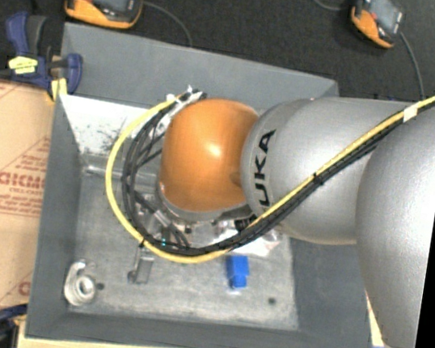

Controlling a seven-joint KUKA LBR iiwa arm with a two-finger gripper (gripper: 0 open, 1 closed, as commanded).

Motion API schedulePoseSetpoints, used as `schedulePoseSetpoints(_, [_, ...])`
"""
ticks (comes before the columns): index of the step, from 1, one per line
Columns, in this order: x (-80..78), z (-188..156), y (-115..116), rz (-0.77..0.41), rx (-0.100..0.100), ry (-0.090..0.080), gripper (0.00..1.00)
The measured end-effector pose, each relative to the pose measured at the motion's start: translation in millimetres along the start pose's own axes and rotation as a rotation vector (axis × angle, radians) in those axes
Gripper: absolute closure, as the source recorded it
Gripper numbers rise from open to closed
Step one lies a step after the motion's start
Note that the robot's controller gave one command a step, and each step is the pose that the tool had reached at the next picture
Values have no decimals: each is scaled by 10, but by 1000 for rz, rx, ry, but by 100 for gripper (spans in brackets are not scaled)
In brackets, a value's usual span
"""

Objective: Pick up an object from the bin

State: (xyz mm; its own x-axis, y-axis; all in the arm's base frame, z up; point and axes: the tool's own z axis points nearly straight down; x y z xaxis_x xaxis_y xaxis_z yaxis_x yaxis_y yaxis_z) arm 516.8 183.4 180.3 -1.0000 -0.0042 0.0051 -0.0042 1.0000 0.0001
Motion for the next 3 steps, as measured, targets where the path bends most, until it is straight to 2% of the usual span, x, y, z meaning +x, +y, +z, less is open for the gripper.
schedulePoseSetpoints(1, [-263,1115,500,261,0,-5,0])
schedulePoseSetpoints(2, [164,787,179,277,1,-5,0])
schedulePoseSetpoints(3, [304,724,546,70,-2,-9,0])
